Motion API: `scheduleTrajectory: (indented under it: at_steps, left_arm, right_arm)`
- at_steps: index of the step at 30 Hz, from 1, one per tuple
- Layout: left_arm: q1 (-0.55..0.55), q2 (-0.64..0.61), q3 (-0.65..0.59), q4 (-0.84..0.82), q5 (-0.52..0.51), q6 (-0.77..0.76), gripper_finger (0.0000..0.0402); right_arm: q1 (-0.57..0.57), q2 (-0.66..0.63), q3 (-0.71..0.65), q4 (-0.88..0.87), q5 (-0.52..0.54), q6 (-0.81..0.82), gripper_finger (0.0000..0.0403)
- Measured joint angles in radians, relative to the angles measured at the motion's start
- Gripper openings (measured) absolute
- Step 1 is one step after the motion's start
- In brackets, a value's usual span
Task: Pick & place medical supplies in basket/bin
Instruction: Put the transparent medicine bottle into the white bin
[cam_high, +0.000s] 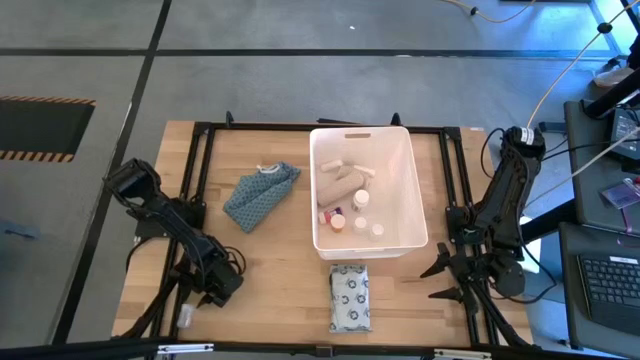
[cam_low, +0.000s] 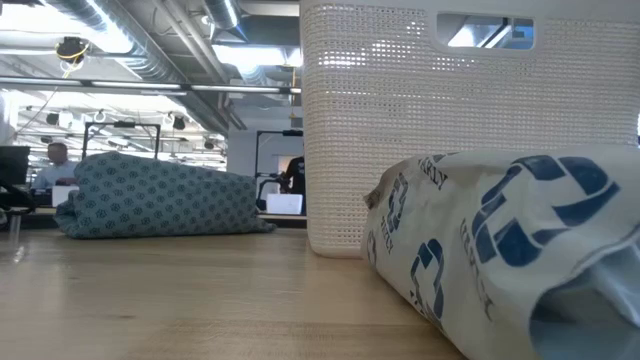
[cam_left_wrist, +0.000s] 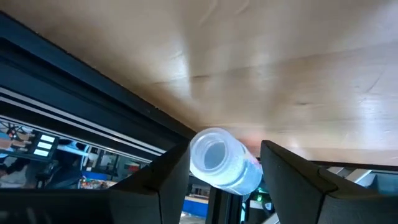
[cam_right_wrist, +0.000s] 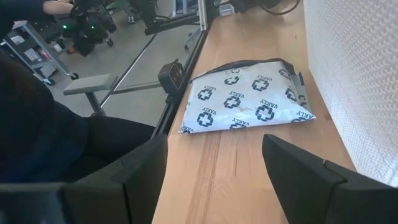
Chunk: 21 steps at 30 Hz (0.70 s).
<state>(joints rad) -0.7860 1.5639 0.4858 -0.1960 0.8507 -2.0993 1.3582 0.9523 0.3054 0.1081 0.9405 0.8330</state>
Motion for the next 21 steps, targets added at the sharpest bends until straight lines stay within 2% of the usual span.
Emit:
scheduleTrajectory:
  at_steps: [12,17,21]
  left_arm:
    - [0.027,0.0,0.002,-0.02,0.049,0.144,0.0181]
    - [0.051,0.001,0.002,-0.148,0.042,0.269,0.018]
    - [0.08,0.001,0.002,-0.139,0.037,0.288,0.018]
  right_arm:
    - [0.0,0.008,0.0,0.001,0.0,0.0,0.0264]
    - [0.0,0.008,0.0,0.002,0.0,-0.001,0.0264]
    - [0.0,0.008,0.0,0.003,0.0,-0.004,0.0264]
